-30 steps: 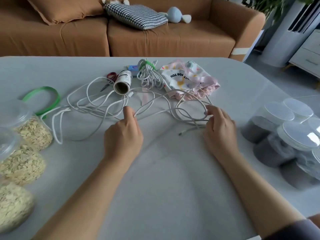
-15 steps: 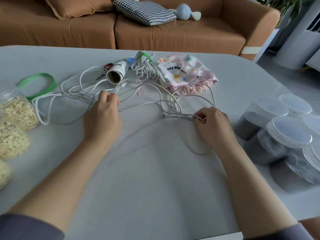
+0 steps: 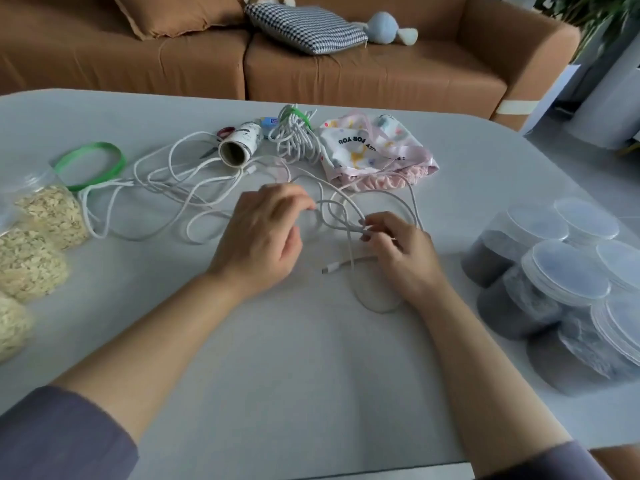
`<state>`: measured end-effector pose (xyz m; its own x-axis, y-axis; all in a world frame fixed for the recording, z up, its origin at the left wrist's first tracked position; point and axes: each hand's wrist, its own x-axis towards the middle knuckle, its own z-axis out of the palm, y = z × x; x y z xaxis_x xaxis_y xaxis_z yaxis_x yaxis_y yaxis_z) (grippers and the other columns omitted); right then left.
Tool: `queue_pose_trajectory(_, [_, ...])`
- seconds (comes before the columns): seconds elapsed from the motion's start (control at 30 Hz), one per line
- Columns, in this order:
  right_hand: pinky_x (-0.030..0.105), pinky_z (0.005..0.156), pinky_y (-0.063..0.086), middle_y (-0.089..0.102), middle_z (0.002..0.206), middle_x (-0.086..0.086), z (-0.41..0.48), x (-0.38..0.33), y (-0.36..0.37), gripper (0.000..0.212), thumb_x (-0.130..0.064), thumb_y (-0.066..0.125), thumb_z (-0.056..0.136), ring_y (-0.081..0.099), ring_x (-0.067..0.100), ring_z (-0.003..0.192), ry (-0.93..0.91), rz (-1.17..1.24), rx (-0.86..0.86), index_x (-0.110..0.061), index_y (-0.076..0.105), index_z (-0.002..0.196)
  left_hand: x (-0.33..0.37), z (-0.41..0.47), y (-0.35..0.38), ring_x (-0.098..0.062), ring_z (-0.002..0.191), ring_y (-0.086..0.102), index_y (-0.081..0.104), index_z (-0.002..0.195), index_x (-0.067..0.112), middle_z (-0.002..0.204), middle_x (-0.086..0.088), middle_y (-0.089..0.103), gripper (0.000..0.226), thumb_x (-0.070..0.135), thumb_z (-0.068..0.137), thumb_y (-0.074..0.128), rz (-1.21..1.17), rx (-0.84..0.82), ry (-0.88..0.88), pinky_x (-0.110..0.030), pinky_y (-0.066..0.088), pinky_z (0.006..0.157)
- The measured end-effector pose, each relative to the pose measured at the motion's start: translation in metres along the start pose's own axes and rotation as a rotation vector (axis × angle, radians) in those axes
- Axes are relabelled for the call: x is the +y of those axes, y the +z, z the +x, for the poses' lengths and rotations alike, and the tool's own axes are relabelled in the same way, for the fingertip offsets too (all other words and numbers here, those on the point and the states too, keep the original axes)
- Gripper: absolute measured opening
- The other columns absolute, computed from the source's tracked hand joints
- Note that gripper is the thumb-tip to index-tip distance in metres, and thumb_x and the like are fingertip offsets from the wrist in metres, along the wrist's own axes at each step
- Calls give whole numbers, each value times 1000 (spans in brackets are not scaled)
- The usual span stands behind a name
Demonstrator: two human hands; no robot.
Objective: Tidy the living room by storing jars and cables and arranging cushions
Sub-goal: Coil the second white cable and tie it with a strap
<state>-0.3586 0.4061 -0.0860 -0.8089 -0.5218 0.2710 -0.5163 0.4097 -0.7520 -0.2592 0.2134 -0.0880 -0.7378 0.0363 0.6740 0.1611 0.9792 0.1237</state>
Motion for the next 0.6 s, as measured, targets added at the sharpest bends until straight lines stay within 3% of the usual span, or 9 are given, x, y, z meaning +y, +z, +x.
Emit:
queue_pose_trajectory(0.07, [25, 82, 50, 70, 98, -3, 0, 0, -2, 45, -15, 35, 75, 63, 7, 93, -8, 141, 54, -11, 68, 106, 6, 12, 9, -28, 114, 54, 60, 118, 10, 120, -5, 61, 42, 5, 78, 48, -58, -84, 68, -42, 42, 89])
queue_pose_trajectory(0.17, [37, 80, 55, 67, 98, -3, 3, 7, -2, 50, -4, 28, 72, 64, 12, 94, 2, 203, 218, -10, 65, 105, 6, 25, 28, -21, 119, 51, 62, 121, 14, 119, -2, 65, 42, 11, 83, 45, -54, -267, 192, -43, 38, 98])
queue_pose_trajectory(0.3, [21, 83, 44, 63, 108, -5, 5, 10, -3, 56, 0, 29, 69, 59, 16, 98, 47, 22, 417, -16, 62, 111, -6, 29, 45, -23, 109, 56, 63, 119, 24, 112, 2, 63, 40, 29, 86, 41, 11, -392, 225, -44, 36, 99])
queue_pose_trajectory(0.37, [24, 87, 40, 59, 116, 0, 5, 12, -6, 52, 4, 33, 78, 55, 20, 107, 110, -82, 519, -15, 61, 117, -14, 28, 41, -27, 100, 57, 67, 111, 23, 104, -1, 60, 43, 28, 81, 36, -2, -397, 196, -42, 42, 91])
queue_pose_trajectory(0.43, [33, 96, 39, 53, 128, 5, 7, 16, -7, 41, -7, 41, 90, 48, 26, 119, 232, -225, 488, -15, 55, 128, -23, 23, 33, -28, 93, 57, 68, 102, 19, 99, -3, 59, 42, 23, 79, 33, -85, -367, 159, -43, 47, 82])
queue_pose_trajectory(0.53, [40, 103, 31, 46, 133, 11, 6, 16, -2, 49, -39, 47, 92, 39, 32, 125, 479, -540, 212, -14, 50, 133, -35, 10, 22, -26, 92, 58, 66, 93, 14, 100, -2, 59, 40, 22, 77, 30, -252, -314, 56, -39, 48, 83])
queue_pose_trajectory(0.6, [39, 99, 35, 49, 127, 14, 5, 13, 1, 47, -36, 48, 90, 44, 34, 121, 482, -557, 183, -11, 51, 129, -39, 2, 15, -21, 88, 59, 62, 85, 19, 97, 2, 60, 34, 30, 82, 30, -345, -294, -42, -35, 48, 80])
